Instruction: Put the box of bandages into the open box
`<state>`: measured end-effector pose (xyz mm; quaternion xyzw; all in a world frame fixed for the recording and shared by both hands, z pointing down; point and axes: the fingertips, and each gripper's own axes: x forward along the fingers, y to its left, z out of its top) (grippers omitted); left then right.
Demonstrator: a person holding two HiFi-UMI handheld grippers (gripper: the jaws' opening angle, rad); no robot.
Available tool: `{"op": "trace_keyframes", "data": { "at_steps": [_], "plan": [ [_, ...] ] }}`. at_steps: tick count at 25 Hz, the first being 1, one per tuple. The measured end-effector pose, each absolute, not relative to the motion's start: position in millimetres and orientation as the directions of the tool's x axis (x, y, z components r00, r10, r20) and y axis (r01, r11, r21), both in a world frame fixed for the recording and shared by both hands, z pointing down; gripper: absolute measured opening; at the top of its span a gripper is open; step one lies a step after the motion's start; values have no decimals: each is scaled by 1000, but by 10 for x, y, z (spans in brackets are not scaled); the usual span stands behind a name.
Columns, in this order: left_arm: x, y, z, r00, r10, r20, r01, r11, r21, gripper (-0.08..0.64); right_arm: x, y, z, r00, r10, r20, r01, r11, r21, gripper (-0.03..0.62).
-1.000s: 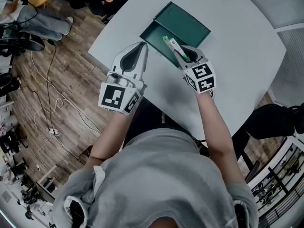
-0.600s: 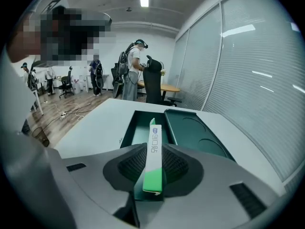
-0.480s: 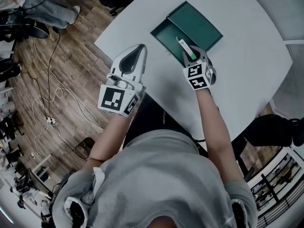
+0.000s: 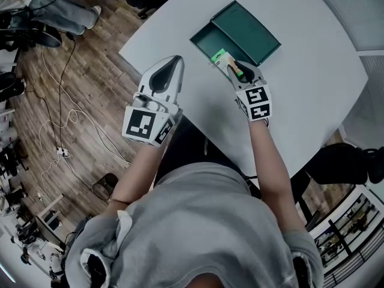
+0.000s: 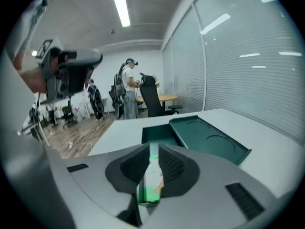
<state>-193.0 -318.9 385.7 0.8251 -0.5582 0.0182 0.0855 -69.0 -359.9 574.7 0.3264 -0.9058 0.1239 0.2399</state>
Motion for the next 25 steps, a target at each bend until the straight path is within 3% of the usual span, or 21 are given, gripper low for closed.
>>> {"op": "trace_keyframes", "data": {
  "at_steps": [1,5,12,25],
  "plan": [
    [-1916,-3182,3835,378,-918,121,-923,-365,120,18,-645,-3596,5620,-691,-549,469,-666,737,-119,66],
    [-1829,-3187,3728,398,-912,99,-915,-387,115,18,-396,-3622,5065,-696,-651,303,-715,666,-211,54],
    [-1623,-3236,3467,435,-899,42,-898,-429,101,18,-35,-3556,4062,-653,-753,78,-755,639,-144,51],
    [-1343,-3022,3220,478,-879,4,-875,-475,98,18,357,-3055,3320,-596,-802,-49,-796,598,-95,51]
  ]
}}
